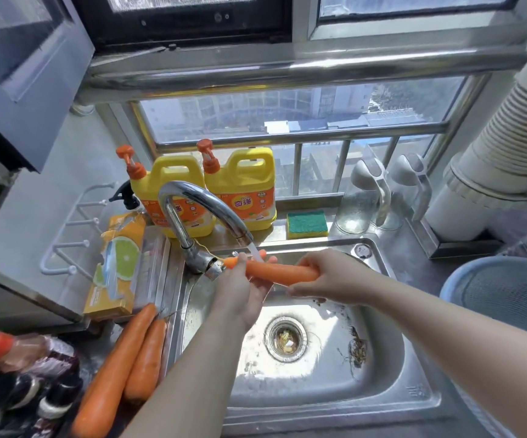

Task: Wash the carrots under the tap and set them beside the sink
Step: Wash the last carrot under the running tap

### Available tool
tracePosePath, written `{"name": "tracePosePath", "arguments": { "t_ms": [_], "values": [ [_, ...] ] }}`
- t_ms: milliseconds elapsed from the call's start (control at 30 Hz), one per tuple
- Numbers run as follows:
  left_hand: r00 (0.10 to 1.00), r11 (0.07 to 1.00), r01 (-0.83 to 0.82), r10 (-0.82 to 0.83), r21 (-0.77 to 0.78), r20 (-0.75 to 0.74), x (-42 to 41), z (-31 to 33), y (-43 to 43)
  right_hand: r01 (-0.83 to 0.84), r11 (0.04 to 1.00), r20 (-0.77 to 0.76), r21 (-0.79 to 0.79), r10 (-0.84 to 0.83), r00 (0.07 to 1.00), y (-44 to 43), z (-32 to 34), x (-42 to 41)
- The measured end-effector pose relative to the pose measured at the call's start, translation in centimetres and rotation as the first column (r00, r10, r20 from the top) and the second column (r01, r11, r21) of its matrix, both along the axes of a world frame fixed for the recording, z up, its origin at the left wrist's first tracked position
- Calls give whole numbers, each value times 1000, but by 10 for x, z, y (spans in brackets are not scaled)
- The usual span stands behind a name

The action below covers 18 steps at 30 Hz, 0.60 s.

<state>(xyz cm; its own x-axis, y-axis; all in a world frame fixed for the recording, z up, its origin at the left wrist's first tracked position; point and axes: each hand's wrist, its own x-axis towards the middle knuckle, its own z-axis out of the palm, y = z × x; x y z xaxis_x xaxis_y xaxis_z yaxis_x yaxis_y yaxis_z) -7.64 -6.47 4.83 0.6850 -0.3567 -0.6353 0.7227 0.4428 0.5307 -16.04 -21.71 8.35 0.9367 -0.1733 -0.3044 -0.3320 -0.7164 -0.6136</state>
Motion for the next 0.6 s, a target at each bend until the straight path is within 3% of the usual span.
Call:
{"name": "tracePosePath", "arguments": {
  "t_ms": [133, 267, 333, 433, 600],
  "values": [
    [980, 994, 51, -68, 92, 185, -15, -8, -4, -6, 1000, 37, -30, 7, 999, -5, -7, -4],
    [947, 975, -46, -26, 218, 320, -9, -7, -7, -28, 997, 98, -78, 35, 995, -2, -8, -7],
    [958, 968, -100, 32, 229, 283, -4, -4, -8, -21, 995, 124, -101, 33, 992, -3, -8, -8],
    [988, 988, -84, 66, 128, 143, -5, 1, -9, 14, 998, 122, -66, -5, 993, -8, -10, -8],
    [979, 995, 47, -63, 83, 195, -13, -2, -8, 7, 1000, 50, 20, -8, 999, -19, -9, -12]
  ]
}}
